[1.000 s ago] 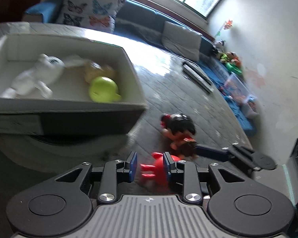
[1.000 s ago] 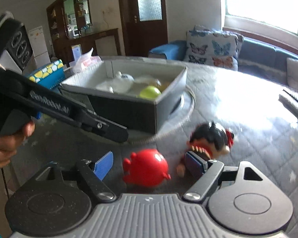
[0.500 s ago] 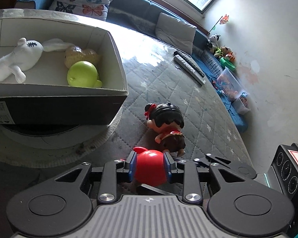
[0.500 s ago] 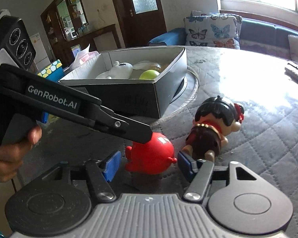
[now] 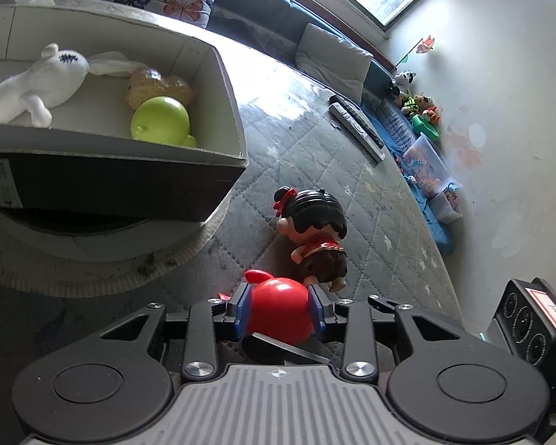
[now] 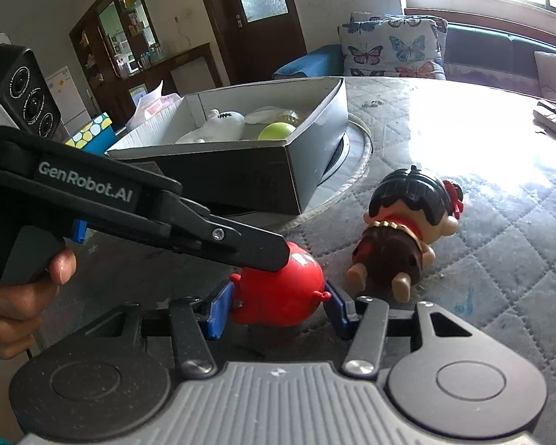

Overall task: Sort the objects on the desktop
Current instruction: 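Close the left gripper on the red toy and lift it, then carry the red toy with the left gripper over the box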

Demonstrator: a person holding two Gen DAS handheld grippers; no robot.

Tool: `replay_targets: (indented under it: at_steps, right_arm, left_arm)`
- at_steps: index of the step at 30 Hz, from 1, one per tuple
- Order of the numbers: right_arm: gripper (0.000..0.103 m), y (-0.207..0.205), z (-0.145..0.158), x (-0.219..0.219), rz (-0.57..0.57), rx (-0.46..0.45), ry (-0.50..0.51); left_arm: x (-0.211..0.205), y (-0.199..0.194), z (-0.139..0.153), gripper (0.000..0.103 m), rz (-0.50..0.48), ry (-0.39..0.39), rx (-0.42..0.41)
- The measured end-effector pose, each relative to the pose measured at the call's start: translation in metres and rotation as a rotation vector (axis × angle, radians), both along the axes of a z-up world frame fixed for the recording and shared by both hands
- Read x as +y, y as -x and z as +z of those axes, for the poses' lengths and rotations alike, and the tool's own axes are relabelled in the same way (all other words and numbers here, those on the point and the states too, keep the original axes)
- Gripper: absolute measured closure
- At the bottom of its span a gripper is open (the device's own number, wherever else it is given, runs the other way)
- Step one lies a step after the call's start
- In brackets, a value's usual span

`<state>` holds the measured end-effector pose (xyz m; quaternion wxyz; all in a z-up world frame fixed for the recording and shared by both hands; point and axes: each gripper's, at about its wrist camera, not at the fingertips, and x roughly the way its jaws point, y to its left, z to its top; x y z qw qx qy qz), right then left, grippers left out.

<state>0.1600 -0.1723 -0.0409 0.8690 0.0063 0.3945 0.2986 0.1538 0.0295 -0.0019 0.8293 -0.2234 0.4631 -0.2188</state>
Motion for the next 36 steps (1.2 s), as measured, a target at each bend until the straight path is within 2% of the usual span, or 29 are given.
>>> replay_targets:
  at_steps: [11, 21, 25, 30, 33, 36]
  right_arm:
    - [0.054, 0.004, -0.001, 0.002, -0.006, -0.016, 0.003]
    - [0.055, 0.01, 0.003, 0.004, 0.0, -0.041, 0.016]
    - [0.055, 0.012, 0.014, 0.007, 0.013, -0.078, 0.025]
    - [0.055, 0.008, 0.045, 0.021, 0.053, -0.17, 0.021]
    - [0.055, -0.005, 0.062, 0.033, 0.079, -0.215, 0.008]
    - [0.055, -0.027, 0.074, 0.048, 0.111, -0.238, -0.007]
  left_arm:
    - [0.015, 0.001, -0.01, 0.063, 0.064, 0.116, 0.089]
    - [0.017, 0.004, -0.008, 0.063, 0.058, 0.141, 0.093]
    - [0.022, 0.009, 0.005, 0.063, 0.063, 0.151, 0.052]
    - [0.035, 0.013, 0.039, 0.063, 0.086, 0.137, -0.049]
    - [0.048, 0.008, 0.06, 0.063, 0.113, 0.123, -0.115]
    - [0.063, -0.005, 0.073, 0.063, 0.148, 0.112, -0.147]
